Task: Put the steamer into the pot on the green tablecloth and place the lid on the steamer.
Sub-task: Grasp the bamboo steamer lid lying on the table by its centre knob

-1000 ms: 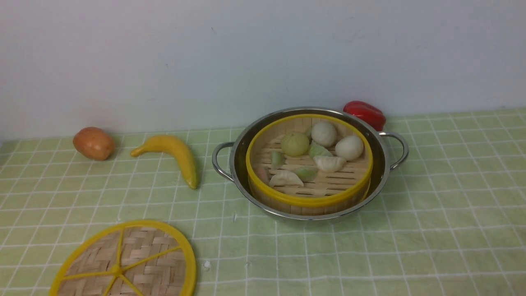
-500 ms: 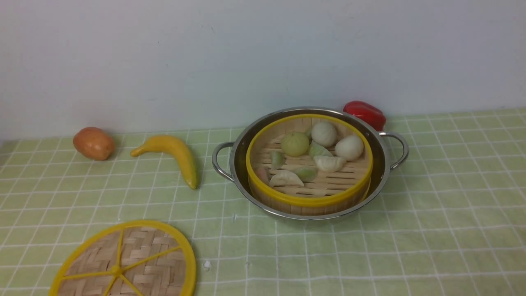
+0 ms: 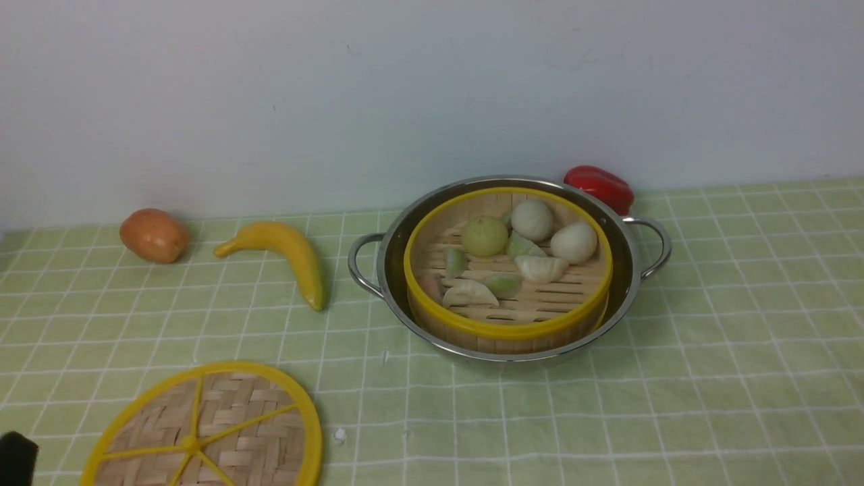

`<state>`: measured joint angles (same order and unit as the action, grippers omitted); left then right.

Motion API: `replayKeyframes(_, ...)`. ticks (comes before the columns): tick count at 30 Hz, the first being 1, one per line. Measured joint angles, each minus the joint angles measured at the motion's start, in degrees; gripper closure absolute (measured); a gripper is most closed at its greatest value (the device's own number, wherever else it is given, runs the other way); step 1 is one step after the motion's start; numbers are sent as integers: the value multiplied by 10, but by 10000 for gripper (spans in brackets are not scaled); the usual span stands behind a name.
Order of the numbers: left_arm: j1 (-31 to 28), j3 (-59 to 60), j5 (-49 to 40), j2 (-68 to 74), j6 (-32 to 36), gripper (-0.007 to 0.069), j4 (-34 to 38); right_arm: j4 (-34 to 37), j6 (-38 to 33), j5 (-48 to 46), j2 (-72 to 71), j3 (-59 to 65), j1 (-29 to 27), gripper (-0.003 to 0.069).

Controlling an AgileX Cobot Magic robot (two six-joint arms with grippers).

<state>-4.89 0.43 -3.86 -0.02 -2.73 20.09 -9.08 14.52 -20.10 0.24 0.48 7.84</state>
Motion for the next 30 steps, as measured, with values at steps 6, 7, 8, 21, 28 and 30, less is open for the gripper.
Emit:
replayKeyframes(6,0,-12,54,0,-10,382,71,0,0,0,0,0,0,436)
replayKeyframes(7,0,-20,47,0,-10,382,74,0,0,0,0,0,0,435)
replayKeyframes(8,0,-46,22,6,-10,382,76,0,0,0,0,0,0,431)
replayKeyframes(21,0,-373,-478,388,1,382,-99,0,0,0,0,0,0,419)
replayKeyframes(28,0,-476,-532,638,58,382,-141,0,0,0,0,0,0,419)
replayKeyframes(30,0,-498,-536,697,92,382,-132,0,0,0,0,0,0,419)
